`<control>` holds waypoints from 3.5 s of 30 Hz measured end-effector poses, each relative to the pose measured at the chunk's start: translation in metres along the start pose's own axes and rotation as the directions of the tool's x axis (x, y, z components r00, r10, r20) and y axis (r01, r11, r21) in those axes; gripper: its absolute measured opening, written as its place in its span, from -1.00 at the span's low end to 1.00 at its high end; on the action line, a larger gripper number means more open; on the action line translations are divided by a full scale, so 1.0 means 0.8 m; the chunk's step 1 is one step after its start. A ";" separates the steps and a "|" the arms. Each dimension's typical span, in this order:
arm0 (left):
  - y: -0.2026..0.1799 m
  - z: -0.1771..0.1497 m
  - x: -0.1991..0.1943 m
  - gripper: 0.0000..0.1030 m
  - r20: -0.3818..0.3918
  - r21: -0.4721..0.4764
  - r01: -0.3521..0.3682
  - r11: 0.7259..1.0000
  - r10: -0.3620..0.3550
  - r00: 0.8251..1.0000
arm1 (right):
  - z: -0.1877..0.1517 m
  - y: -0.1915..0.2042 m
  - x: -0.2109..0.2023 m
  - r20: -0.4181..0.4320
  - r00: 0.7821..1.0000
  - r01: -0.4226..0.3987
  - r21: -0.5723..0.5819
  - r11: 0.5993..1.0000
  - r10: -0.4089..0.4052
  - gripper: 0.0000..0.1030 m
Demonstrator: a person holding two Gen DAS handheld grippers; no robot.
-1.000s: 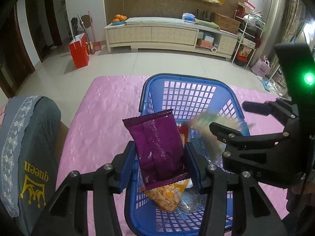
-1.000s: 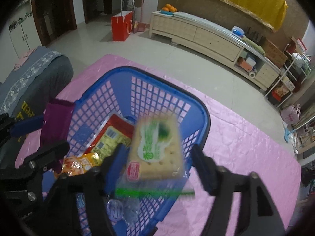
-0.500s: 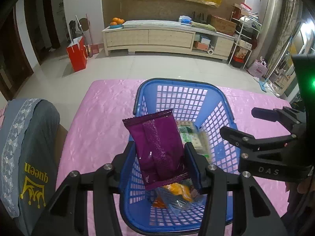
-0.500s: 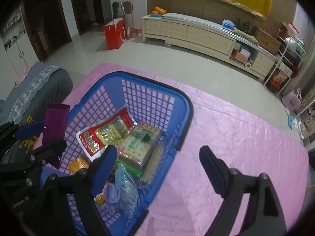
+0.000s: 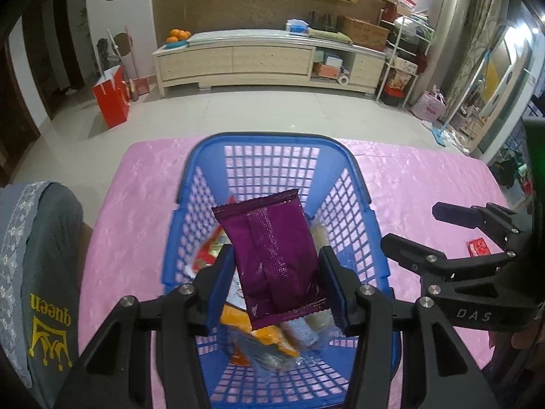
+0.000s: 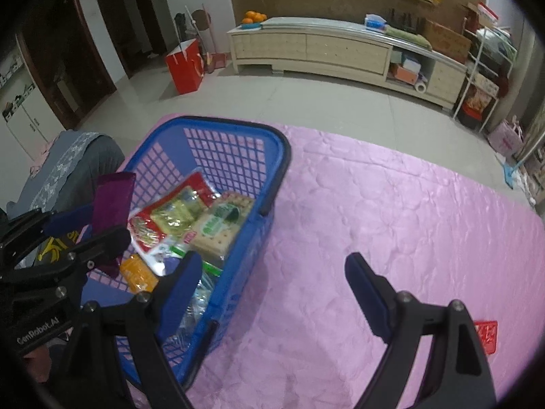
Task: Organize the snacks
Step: 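Open the left gripper to drop the purple bag into the basket, then move both grippers from the basket over to the red snack bag, then close the right gripper on the red snack bag and lift it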
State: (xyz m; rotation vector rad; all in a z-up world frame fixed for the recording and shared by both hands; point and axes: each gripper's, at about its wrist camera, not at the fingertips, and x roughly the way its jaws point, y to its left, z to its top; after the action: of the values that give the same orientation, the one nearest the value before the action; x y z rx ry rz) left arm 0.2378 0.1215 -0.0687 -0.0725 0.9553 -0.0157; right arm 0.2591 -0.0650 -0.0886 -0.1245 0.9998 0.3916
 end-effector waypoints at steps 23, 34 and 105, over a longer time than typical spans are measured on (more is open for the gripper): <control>-0.014 -0.016 -0.036 0.43 0.039 0.014 -0.008 1.000 0.008 0.999 | -0.020 -0.014 -0.052 0.074 0.997 -0.005 0.029 1.000 0.003 0.84; -0.040 -0.033 -0.098 0.43 0.095 0.039 -0.006 0.999 0.002 0.995 | -0.042 -0.004 -0.121 0.142 0.990 0.010 0.010 1.000 -0.011 0.84; -0.398 -0.026 0.168 0.49 -0.297 0.250 0.196 0.948 -0.118 0.948 | -0.174 -0.414 0.015 -0.313 0.950 0.119 0.424 0.898 0.022 0.33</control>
State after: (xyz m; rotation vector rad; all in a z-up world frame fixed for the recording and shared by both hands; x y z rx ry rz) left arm 0.3042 -0.2030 -0.1682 0.1152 1.2190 -0.3157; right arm 0.2790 -0.4063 -0.1986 0.2048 1.3725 0.0894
